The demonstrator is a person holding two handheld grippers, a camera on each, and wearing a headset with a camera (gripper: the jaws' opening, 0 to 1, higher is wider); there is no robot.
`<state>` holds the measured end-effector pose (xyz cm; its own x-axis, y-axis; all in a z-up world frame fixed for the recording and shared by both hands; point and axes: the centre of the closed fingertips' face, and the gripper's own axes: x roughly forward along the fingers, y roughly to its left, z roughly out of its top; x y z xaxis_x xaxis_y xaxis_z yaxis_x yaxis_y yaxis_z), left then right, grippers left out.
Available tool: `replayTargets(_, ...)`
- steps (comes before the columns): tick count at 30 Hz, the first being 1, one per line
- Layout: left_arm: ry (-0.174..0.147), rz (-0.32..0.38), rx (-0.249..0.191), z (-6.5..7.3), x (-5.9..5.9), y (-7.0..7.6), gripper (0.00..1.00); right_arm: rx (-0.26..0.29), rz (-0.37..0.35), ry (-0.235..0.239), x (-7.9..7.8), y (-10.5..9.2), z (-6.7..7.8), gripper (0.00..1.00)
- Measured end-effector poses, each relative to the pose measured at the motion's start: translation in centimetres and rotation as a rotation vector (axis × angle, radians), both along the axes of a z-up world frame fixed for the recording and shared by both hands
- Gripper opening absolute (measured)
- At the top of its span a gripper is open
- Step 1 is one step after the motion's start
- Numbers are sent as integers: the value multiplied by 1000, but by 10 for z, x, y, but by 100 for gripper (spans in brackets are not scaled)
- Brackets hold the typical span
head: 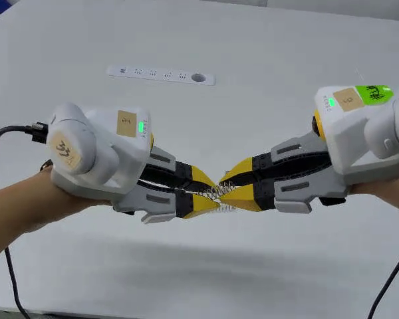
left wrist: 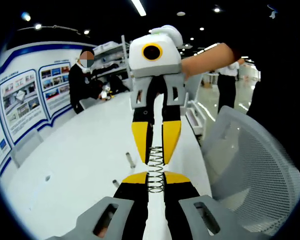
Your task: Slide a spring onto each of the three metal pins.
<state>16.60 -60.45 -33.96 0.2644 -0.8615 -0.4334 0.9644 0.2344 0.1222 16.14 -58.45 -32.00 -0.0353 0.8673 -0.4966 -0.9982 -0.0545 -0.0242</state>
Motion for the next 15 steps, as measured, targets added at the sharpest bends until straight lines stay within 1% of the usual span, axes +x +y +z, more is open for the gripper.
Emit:
replayTargets(2, 3, 3, -6, 0, 1, -1, 10, 11, -4, 7, 0, 1, 2, 11)
replayTargets(7, -3, 13, -14, 1, 6, -3, 10, 31, -21, 20, 4, 4, 7, 11)
replayTargets(9, 2, 14, -32, 4, 6, -5, 10, 56, -30, 40, 4, 7, 12, 11)
replayTargets(10, 8, 17, -40, 4, 7, -6, 10, 60, -32, 50, 4, 8, 13, 11)
replayTargets(12, 21, 12, -36, 3, 5, -7, 10, 43, -23, 55, 3, 8, 11, 11)
replayTargets(14, 22, 19, -38, 3, 6, -6, 10, 36, -27, 51, 3, 9, 11, 11)
replayTargets(15, 29, 23, -44, 3, 6, -6, 10, 34, -27, 49, 2, 9, 11, 11)
